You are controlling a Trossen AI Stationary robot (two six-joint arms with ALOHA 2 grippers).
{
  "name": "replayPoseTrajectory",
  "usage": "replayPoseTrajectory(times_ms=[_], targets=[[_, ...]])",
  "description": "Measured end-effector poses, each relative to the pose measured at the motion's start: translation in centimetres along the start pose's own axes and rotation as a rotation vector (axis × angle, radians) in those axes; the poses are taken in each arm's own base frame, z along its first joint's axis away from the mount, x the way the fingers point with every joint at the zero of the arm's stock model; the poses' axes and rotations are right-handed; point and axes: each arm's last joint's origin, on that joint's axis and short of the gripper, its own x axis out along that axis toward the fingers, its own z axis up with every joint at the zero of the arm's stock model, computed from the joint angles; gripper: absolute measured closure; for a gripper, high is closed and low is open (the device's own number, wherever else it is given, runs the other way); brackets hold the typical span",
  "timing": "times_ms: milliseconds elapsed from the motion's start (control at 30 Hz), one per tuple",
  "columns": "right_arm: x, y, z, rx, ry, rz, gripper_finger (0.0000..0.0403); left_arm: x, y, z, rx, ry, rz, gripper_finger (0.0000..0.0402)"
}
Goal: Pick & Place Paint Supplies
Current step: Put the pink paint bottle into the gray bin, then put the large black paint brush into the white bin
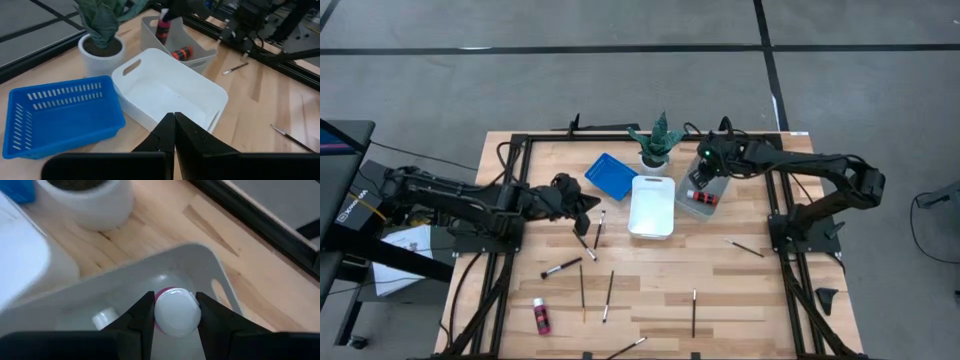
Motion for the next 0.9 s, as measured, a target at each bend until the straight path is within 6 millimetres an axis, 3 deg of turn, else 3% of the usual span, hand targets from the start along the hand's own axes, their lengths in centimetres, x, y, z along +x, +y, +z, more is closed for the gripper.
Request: replayPoseTrajectory(times_ms=[300, 600, 800, 900], targets=[[1.4, 0.0, -1.3, 0.009, -0.021, 0.020, 0.0292, 0.2, 0.4, 0.2, -0.015, -0.006, 0.022, 0.0402], [1.4, 0.0, -1.3, 0.008, -0.017, 0.029, 0.0290, 0.2, 0.4, 0.2, -0.021, -0.006, 0.022, 0.0402], [1.4, 0.0, -1.3, 0.015, -0.025, 0.023, 0.0186, 0.2, 0.4, 0.2, -0.022, -0.006, 0.022, 0.0402], [0.8, -0.1, -1.0, 0.023, -0.054, 0.009, 0.0158, 0.2, 0.4, 0.2, -0.022, -0.006, 0.022, 0.0402]])
